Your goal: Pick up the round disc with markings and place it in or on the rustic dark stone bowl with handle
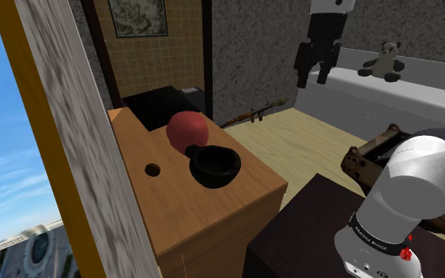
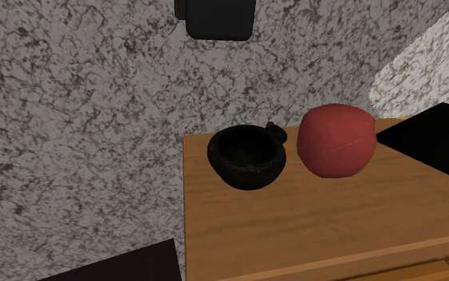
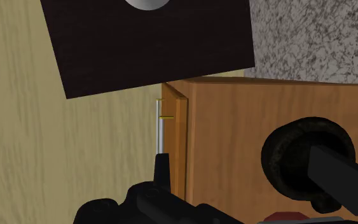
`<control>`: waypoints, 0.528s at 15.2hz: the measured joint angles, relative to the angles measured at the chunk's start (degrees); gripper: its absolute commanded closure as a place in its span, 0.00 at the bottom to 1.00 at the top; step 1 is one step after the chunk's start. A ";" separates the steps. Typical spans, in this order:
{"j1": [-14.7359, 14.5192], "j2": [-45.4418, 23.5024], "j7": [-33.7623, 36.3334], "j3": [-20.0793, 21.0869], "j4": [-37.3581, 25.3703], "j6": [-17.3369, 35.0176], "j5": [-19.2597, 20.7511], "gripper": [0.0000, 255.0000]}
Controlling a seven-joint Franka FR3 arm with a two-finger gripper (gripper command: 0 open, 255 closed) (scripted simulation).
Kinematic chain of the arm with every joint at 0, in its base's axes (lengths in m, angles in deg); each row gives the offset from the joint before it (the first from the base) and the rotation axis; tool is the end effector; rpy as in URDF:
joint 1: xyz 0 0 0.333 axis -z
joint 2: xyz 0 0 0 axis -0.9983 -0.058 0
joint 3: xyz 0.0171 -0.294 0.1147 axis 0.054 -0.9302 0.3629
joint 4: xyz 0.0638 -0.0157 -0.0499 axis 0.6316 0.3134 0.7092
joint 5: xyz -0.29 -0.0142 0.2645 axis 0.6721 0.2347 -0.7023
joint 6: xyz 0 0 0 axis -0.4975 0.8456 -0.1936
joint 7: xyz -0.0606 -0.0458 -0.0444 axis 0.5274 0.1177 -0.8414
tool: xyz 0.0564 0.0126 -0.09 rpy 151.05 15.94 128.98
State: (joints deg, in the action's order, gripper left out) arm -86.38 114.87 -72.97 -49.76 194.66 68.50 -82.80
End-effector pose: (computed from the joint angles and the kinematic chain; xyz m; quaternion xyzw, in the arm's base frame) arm 0.2866 0.0044 0.6203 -0.9971 0.0653 0.0244 0.0305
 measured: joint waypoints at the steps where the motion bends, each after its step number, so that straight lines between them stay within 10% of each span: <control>1: 0.00 0.00 0.00 0.00 0.00 0.00 0.00 0.00; 8: -1.56 -6.17 4.91 5.22 2.28 9.10 -3.85 0.00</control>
State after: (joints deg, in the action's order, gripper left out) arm -87.94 108.70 -68.06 -44.55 196.94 77.61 -86.65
